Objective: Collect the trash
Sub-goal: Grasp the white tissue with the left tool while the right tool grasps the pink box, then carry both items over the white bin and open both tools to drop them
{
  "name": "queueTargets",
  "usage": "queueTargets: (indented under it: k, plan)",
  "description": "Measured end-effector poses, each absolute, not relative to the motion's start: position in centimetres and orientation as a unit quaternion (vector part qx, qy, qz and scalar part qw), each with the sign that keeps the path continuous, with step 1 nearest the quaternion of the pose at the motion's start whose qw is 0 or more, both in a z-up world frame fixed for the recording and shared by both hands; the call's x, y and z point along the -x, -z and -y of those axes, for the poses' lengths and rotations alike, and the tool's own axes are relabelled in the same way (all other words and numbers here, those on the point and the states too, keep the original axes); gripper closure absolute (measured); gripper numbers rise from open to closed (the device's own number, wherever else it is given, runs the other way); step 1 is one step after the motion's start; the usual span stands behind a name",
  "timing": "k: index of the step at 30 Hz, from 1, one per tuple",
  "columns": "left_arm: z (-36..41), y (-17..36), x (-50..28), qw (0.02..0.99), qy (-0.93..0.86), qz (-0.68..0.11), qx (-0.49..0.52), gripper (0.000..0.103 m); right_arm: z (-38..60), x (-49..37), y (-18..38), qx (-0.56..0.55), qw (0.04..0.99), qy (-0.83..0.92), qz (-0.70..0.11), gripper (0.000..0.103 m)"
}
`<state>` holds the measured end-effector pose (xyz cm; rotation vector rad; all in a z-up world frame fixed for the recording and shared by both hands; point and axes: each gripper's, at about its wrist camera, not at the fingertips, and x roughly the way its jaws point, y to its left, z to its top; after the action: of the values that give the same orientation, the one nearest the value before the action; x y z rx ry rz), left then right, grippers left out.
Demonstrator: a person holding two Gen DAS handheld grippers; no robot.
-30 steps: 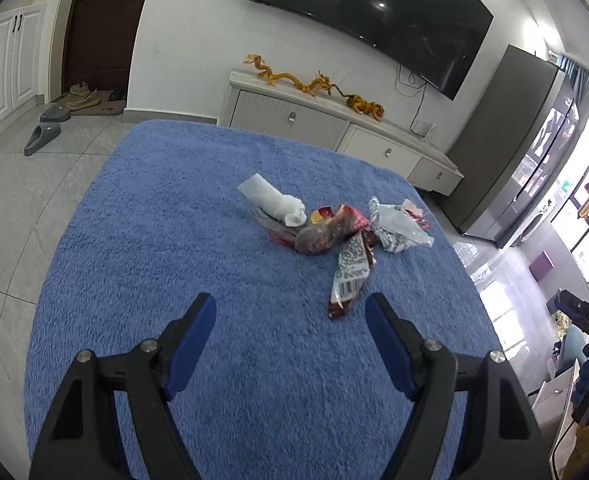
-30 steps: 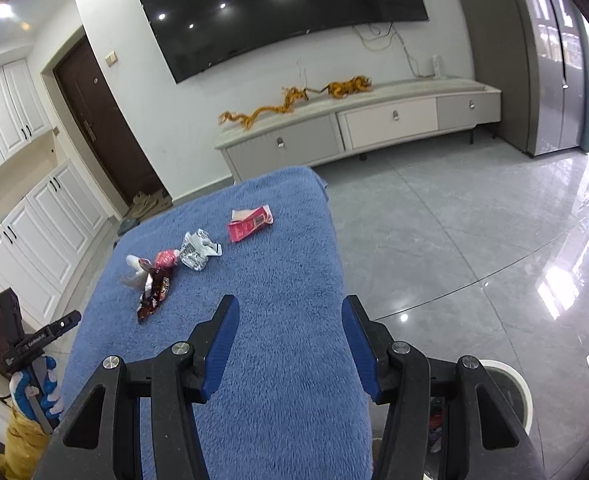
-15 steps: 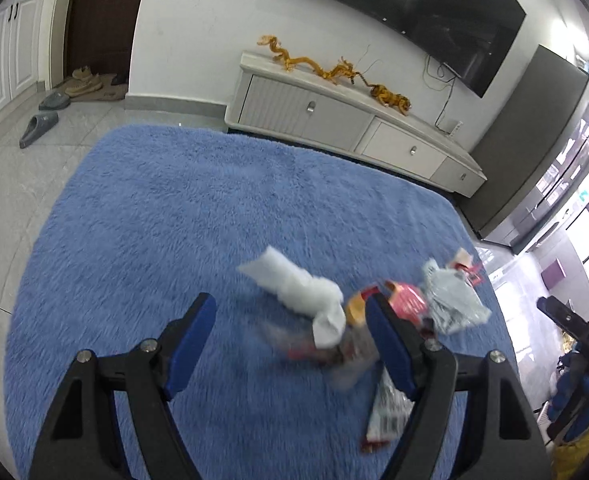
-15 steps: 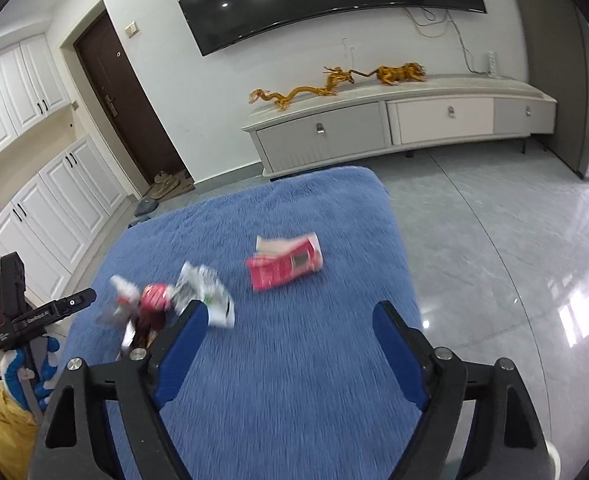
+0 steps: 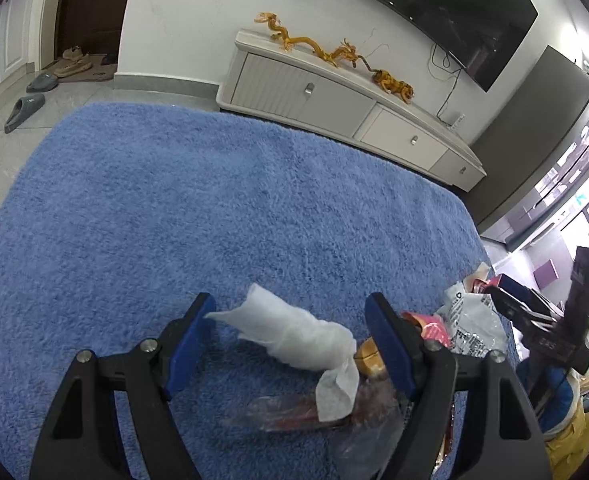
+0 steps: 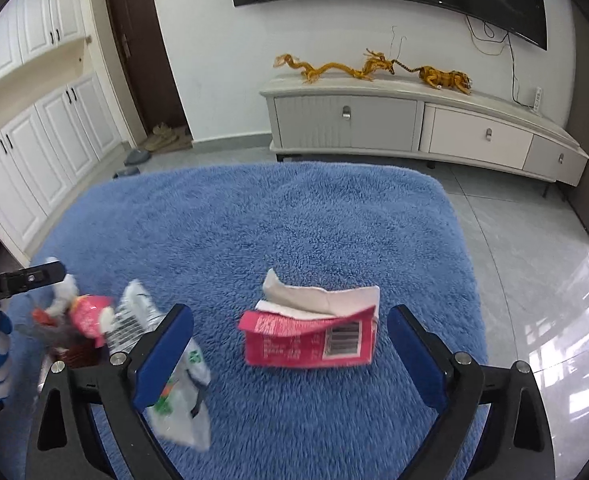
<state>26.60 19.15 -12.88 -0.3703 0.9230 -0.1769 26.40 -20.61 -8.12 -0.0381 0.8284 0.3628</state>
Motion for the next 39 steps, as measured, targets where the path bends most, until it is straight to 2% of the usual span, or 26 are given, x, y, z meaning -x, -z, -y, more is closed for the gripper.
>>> queueTargets:
  k: [3,5,6,8,13,24,39]
  plan:
    - [-18.9,13.4,-26.8,0.876,0.083,-0.44,0.178,0.03,20.8,-27.7,9.3,0.013,0.894,-0.156,-0.419,0.005]
    - [-18.7,13.4,-26.9,0.877,0.086,-0.439,0.177,0.041,21.2,-28.5,10.0,-0.004,0.89,-0.154,-0.43,0.006]
    - [-18.6,13.5,-27.0,0.878,0.082,-0.438,0.172,0.044,21.4,-28.7,10.2,-0.009,0.888,-0.155,-0.432,0.013]
    - [-18.4,13.5,-27.1,0.88,0.082,-0.439,0.164,0.063,21.8,-28.6,10.1,-0.012,0.891,-0.154,-0.426,0.029]
    - [-18.8,13.5,-26.5,0.879,0.091,-0.432,0.179,0.09,22.0,-27.8,9.8,-0.011,0.892,-0.165,-0.422,0.033]
    - [-21.3,9.2,-22.4,0.893,0.089,-0.392,0.202,0.093,23.7,-22.1,6.4,-0.03,0.906,-0.166,-0.389,0.033]
    - [-20.1,1.4,-11.8,0.91,0.133,-0.343,0.191,0.093,29.2,-7.1,1.9,-0.087,0.915,-0.177,-0.353,0.033]
